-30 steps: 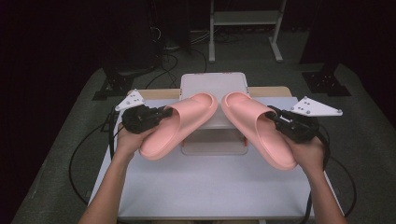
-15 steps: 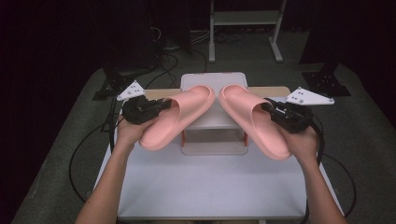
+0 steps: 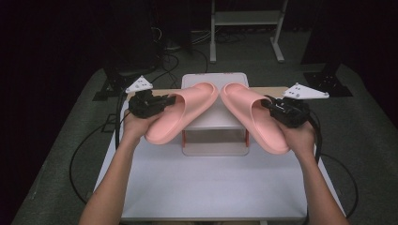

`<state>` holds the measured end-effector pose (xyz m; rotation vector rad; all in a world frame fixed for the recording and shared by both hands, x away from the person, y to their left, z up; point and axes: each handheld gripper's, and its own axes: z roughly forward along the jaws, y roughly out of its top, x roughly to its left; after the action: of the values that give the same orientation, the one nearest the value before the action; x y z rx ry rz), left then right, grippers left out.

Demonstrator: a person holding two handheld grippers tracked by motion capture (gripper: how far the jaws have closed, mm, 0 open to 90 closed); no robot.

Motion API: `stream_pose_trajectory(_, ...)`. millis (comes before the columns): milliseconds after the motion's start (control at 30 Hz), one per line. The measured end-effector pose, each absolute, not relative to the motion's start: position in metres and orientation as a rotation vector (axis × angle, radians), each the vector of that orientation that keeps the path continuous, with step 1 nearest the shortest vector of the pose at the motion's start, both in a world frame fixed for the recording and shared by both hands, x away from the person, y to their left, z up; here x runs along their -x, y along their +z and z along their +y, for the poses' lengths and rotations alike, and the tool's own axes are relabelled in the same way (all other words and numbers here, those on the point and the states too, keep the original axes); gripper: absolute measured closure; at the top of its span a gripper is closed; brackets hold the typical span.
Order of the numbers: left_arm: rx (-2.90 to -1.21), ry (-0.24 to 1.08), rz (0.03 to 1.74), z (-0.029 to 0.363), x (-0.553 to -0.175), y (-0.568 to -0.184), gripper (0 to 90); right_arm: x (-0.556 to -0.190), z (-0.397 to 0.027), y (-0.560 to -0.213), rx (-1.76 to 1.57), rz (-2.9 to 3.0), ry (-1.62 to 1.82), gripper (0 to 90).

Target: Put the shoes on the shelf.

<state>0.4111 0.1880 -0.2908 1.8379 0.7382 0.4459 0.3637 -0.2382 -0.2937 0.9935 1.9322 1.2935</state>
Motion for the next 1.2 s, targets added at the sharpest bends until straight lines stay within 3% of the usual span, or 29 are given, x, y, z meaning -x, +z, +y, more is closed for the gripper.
stream_pose_trajectory(1200,-1.804,0.449,0.890,0.170,-0.449,-0.289,74.4,-0.410,-0.214,-0.288,-1.105,1.924,1.188,77.1)
